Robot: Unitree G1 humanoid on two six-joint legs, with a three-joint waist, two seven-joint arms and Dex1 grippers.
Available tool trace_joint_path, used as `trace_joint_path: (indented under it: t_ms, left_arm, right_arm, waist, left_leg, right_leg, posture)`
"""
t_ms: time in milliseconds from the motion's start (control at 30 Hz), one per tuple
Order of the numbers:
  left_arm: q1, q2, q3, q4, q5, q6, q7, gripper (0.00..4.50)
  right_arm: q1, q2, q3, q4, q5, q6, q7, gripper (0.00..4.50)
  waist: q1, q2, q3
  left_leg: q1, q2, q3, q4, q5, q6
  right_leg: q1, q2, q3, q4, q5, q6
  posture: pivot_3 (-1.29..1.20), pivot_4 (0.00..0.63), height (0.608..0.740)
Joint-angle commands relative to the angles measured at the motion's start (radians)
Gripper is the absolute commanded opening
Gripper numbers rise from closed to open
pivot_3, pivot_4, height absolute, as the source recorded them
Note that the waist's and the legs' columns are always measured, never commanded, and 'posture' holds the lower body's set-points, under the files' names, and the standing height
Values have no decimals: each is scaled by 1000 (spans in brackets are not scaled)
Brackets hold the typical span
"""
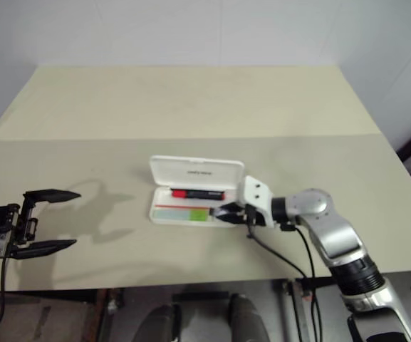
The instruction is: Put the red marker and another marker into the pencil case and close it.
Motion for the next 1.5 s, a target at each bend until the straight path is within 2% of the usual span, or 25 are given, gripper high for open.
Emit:
trace_joint_path:
  t_ms: [33,233,600,633,900,1000,1100,1233,1400,1500]
  left_arm:
    - [5,-14,40,-30,-8,-7,-112,4500]
    - [12,-29,57,-52,1,1,-112,4500]
    - [-15,-45,47,-49,26,5,-100,4500]
    - [-21,-48,43,-50,29,6,-97,4500]
    - [-88,-86,14,-37,79,8,-46,4500]
    - [-131,-100,-6,-20,135,16,18,4500]
    - [-182,-122,-13,0,156,42,59,4500]
    - [-248,-131,-33,41,198,78,87,4500]
    - [-383,-131,-86,178,289,118,138,4500]
    - [-472,-147,-110,264,310,143,130,3893]
  right_arm:
    - [-29,8,2,30,-23,-40,-2,375]
    - [-44,20,4,70,-47,-59,3,375]
    - [-36,-4,-12,-22,11,32,52,4265]
    - [-34,-5,-15,-30,15,39,50,4481]
    - [-19,-29,-82,-115,114,130,55,4481]
    - [-18,-4,-168,-155,206,160,12,4481]
    - [-15,9,-295,-214,361,209,-10,4481]
    - [7,-25,-396,-256,484,264,-20,4481]
    - [36,-84,-474,-232,515,265,-30,4481]
    - [55,-107,-483,-219,498,239,-31,4500]
  waist:
    - [0,0,0]
    - [0,0,0]
    - [0,0,0]
    - [0,0,0]
    - [3,0,0]
    - [4,0,0]
    - [4,0,0]
    - [5,0,0]
    - [6,0,0]
    - [5,0,0]
  left_leg:
    - [0,0,0,0,0,0]
    - [0,0,0,0,0,0]
    - [0,1,0,0,0,0]
    - [0,1,0,0,0,0]
    - [0,1,0,0,0,0]
    - [0,1,0,0,0,0]
    - [0,1,0,1,0,0]
    - [0,1,0,1,0,0]
    - [0,1,-1,1,0,0]
    - [0,1,0,2,0,0]
  right_leg:
    - [0,0,0,0,0,0]
    - [-1,1,0,1,1,3]
    - [-1,1,0,2,1,3]
    - [-1,1,0,2,1,3]
    - [-1,1,0,2,2,3]
    - [-1,2,0,3,3,5]
    - [-1,2,0,3,3,5]
    - [-1,2,0,4,6,10]
    - [-1,2,0,6,5,10]
    - [-1,3,0,6,6,10]
  posture:
    - [0,150,740]
    - [0,150,740]
    - [0,150,740]
    - [0,150,740]
    - [0,150,740]
    - [0,150,740]
    - [0,150,740]
    - [0,150,740]
    - [0,150,740]
    - [0,150,740]
